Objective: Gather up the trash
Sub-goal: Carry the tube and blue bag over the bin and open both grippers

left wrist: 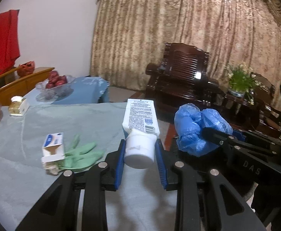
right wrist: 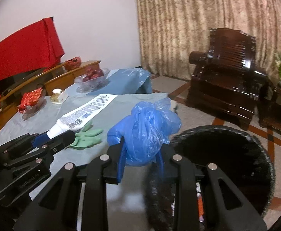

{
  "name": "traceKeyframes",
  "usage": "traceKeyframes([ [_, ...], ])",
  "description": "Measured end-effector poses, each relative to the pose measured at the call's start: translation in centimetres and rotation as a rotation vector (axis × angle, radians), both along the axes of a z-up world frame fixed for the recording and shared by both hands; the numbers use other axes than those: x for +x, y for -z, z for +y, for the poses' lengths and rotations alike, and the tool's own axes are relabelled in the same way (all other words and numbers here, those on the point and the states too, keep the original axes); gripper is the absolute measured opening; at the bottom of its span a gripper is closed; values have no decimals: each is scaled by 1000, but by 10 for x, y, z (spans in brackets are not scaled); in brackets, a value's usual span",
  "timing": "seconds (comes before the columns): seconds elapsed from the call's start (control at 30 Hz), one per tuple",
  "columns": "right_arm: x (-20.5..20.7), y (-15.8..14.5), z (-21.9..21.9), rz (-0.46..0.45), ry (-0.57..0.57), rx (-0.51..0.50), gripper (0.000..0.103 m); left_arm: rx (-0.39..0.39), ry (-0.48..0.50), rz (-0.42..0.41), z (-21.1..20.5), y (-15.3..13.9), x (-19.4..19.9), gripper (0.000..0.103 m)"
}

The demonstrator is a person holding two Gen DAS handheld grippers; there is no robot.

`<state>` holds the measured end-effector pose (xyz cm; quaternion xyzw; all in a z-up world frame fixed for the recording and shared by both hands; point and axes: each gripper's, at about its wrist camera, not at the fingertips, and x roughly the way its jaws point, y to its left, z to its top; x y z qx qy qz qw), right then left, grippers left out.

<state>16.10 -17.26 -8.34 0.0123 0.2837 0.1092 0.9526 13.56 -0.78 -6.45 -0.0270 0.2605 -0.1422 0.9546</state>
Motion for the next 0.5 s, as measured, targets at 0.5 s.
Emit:
traceKeyframes([
  [0.5, -26, 10, -88, -3, 199, -14, 26, -4, 174, -2, -87, -5, 9, 30],
])
